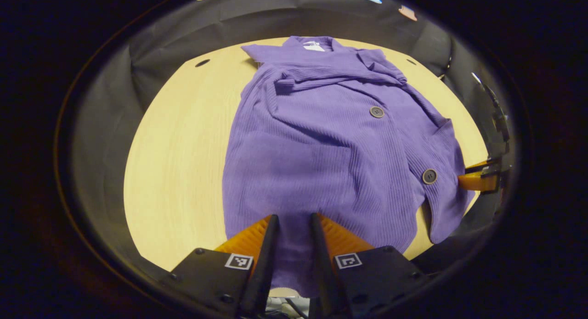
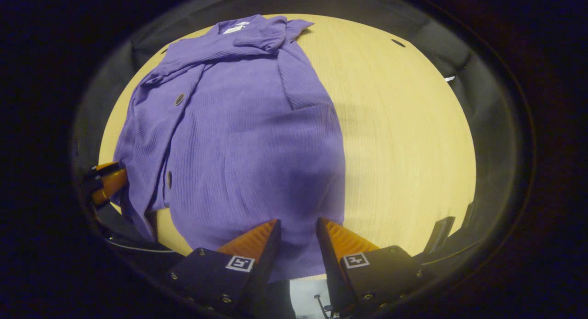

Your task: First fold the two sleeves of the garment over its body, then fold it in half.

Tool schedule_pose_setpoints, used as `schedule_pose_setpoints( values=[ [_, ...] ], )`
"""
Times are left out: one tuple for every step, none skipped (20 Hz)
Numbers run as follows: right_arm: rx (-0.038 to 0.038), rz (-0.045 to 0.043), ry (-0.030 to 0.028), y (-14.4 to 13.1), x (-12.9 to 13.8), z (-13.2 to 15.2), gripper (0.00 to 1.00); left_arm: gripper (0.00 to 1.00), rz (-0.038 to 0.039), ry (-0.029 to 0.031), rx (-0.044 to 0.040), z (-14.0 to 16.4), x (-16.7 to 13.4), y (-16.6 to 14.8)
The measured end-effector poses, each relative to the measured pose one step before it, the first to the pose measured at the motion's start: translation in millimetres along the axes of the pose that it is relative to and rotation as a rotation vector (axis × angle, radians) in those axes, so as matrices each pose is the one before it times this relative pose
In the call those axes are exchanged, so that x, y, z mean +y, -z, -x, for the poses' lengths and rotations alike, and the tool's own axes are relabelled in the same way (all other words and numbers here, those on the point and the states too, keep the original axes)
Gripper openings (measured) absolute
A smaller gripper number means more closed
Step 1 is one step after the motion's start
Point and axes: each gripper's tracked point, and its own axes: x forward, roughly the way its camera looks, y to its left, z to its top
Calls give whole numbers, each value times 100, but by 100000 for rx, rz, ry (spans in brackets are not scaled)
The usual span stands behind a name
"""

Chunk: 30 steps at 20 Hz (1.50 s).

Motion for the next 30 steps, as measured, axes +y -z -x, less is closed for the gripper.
schedule_pose_setpoints(
  values=[
    [-670,-3475,-265,-114,200,-631,33,33,1132,-633,-619,-67,18,-190],
    [1122,289,-988,272,-25,-90,11,15,-536,-171,459,87,-12,-35],
    [594,-529,-569,191,-68,216,11,15,-656,-83,345,-132,-69,141],
    [414,-554,-336,-32,10,-14,11,15,-93,-283,-432,108,82,-285],
    [-2944,-1182,-204,-589,-197,-634,11,11,1045,48,-597,17,-166,-79],
    [1718,-1251,-950,91,17,-1415,1,7,-608,44,-88,-283,121,89],
    [-1322,-865,-322,-160,60,1678,1,6,-369,-64,156,12,-62,87],
    [259,-1273,-655,187,123,-7,1,7,-500,-350,114,42,-21,-39],
    [-449,-1189,-563,-96,-35,-80,1,7,-324,-156,-42,95,-31,-73],
    [-295,-1236,-1018,-84,13,99,1,6,-596,-301,38,50,18,-32],
    [-909,-1874,-1403,-204,253,184,1,6,-466,-320,-633,218,59,-279],
    [-1223,-1991,-2210,-440,399,375,1,6,75,137,-875,213,-46,-444],
    [-1314,-1743,-2112,-398,402,693,1,6,561,234,-1032,344,-19,-507],
    [-1456,-1164,-1977,-639,542,549,1,7,876,307,-957,319,59,-661],
    [-1615,-717,-1604,-756,651,695,1,7,1145,220,-1117,242,98,-834],
    [-1553,-330,-1678,-957,493,486,1,6,1377,201,-943,104,-17,-793],
    [-1314,-176,-1830,-944,665,430,1,7,1375,68,-1105,137,89,-942],
    [-1608,93,-1799,-1056,608,399,1,7,986,-29,-1680,75,69,-1002],
    [-1768,287,-1248,-1215,472,324,1,7,309,241,-1783,204,61,-1039],
    [-2017,613,-952,-1335,351,255,1,7,-197,235,-1865,115,-8,-1207],
    [-1902,800,-767,-1360,409,94,1,7,-638,208,-1843,149,-41,-1225],
    [-1837,768,-739,-1366,292,153,1,7,-647,487,-1785,60,-40,-1294],
    [-1844,558,-867,-1410,362,47,1,6,-520,616,-1711,76,-69,-1269],
    [-1876,363,-869,-1514,399,8,1,6,-360,464,-2032,9,-10,-1442],
    [-1593,564,-755,-1358,385,44,1,6,-425,225,-2195,30,2,-1420],
    [-1912,625,-511,-1462,339,-18,1,7,-447,-12,-2176,-192,147,-1423],
    [-1804,551,-550,-1413,299,-169,1,6,-196,18,-2031,-341,115,-1476],
    [-1720,360,-595,-1410,343,-209,1,7,414,465,-1886,-484,-48,-1405],
    [-1660,269,-528,-1340,329,-181,1,7,907,608,-1676,-351,-38,-1255],
    [-1641,256,-536,-1409,302,-187,1,7,816,589,-1374,-606,11,-1416]
  ],
)
